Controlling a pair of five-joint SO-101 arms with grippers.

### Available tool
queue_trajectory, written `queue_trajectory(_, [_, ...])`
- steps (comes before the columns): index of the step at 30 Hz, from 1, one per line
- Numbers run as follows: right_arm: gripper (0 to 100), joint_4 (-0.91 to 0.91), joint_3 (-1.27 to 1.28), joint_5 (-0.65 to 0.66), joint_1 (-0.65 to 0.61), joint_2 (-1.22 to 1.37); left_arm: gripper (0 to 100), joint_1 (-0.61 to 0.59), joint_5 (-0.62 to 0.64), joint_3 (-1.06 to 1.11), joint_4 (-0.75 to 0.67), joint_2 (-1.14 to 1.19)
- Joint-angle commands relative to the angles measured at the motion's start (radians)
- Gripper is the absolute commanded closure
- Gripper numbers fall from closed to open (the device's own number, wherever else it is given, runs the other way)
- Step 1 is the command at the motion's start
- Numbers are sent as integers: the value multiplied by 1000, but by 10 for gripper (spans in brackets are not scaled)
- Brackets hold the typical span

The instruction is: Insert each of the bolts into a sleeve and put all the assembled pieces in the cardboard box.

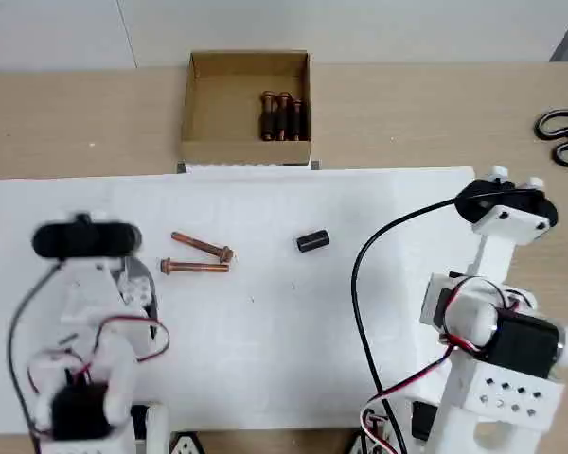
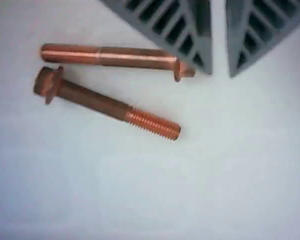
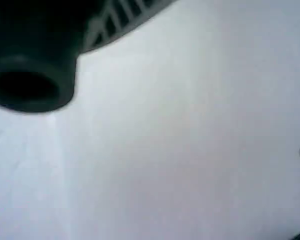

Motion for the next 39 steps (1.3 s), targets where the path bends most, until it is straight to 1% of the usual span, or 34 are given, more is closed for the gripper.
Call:
queue_trajectory(1, [995,-16,-5,-5,10,-19,994,-3,91,-297,46,305])
queue_trajectory(4, [995,-16,-5,-6,10,-21,994,-2,224,-530,94,519])
queue_trajectory(6, [995,-16,-3,-6,10,-21,994,0,307,-647,117,624])
queue_trajectory(8, [995,-16,-3,-8,10,-21,994,-3,374,-727,135,717])
queue_trajectory(10, [995,-16,-3,-8,12,-21,993,-5,428,-765,147,786])
queue_trajectory(11, [995,-16,-3,-8,12,-21,993,0,474,-779,163,810])
queue_trajectory(12, [995,-16,-3,-9,12,-21,993,0,545,-788,176,829])
queue_trajectory(13, [995,-16,-3,-9,12,-21,993,0,641,-789,181,845])
queue_trajectory(15, [995,-16,-3,-9,12,-21,992,0,861,-782,178,873])
queue_trajectory(16, [995,-16,-3,-9,12,-21,992,0,947,-780,178,888])
queue_trajectory(17, [995,-16,-3,-9,12,-21,992,0,996,-779,181,902])
queue_trajectory(23, [995,-16,-3,-9,12,-21,986,0,1076,-708,178,1011])
queue_trajectory(26, [995,-16,-3,-9,12,-21,923,9,1125,-702,178,1082])
queue_trajectory(28, [995,-16,-3,-9,12,-21,867,23,1137,-700,184,1123])
queue_trajectory(30, [995,-16,-3,-9,13,-21,832,44,1137,-699,186,1155])
queue_trajectory(36, [995,-16,-3,-9,13,-21,826,100,1142,-699,186,1212])
queue_trajectory(39, [995,-16,-2,-9,13,-21,826,94,1142,-699,186,1249])
